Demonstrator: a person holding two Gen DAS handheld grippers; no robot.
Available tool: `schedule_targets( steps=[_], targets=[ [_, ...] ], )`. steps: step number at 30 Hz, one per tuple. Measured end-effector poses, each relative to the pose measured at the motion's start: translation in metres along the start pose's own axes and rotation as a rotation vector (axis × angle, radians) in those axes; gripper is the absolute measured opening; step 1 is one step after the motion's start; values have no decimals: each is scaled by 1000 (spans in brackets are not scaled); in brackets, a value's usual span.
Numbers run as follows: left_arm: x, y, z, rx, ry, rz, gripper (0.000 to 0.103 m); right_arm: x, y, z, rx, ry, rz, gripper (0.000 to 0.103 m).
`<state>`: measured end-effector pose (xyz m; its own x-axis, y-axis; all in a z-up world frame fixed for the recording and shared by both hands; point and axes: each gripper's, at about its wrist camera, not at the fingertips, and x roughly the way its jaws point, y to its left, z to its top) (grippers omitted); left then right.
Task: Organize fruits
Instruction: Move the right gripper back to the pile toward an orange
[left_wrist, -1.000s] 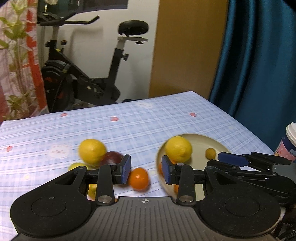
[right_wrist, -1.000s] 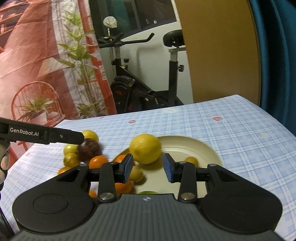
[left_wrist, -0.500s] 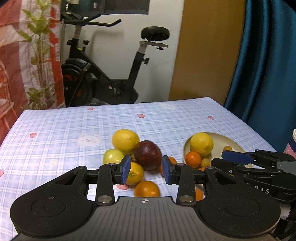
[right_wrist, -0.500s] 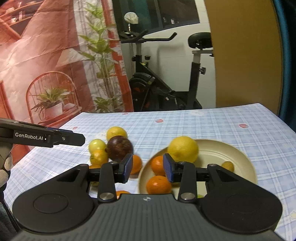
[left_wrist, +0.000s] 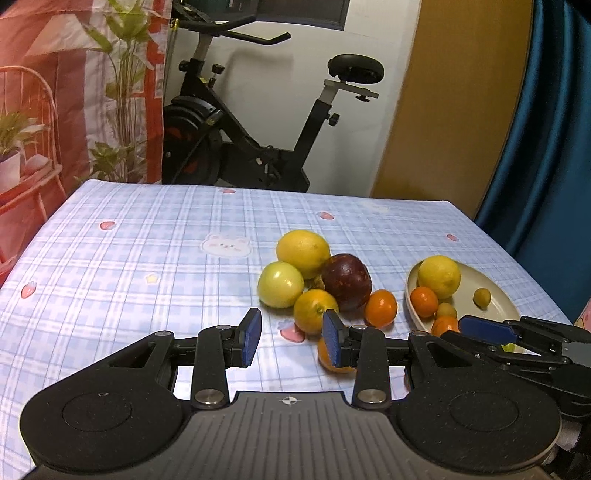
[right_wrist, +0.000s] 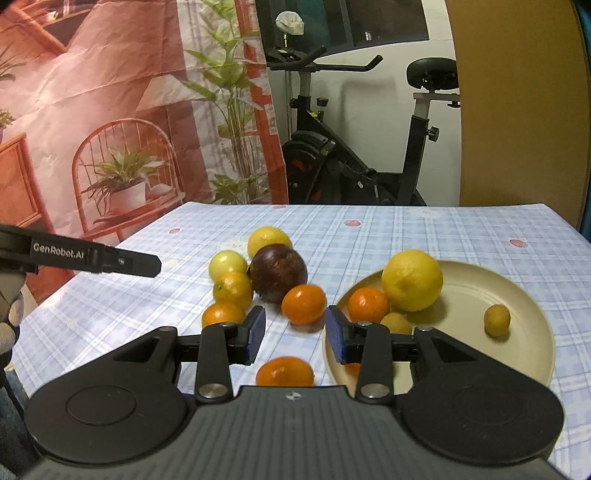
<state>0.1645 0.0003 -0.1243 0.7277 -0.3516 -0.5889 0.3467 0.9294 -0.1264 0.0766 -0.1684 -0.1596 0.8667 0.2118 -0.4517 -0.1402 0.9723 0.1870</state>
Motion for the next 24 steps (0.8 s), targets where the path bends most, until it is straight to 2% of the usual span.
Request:
schedule_targets(
  steps=[24],
  targets=[
    [17,-11,-25,3,76,-52,38,8,5,-21,-44,60,38,39]
  ],
)
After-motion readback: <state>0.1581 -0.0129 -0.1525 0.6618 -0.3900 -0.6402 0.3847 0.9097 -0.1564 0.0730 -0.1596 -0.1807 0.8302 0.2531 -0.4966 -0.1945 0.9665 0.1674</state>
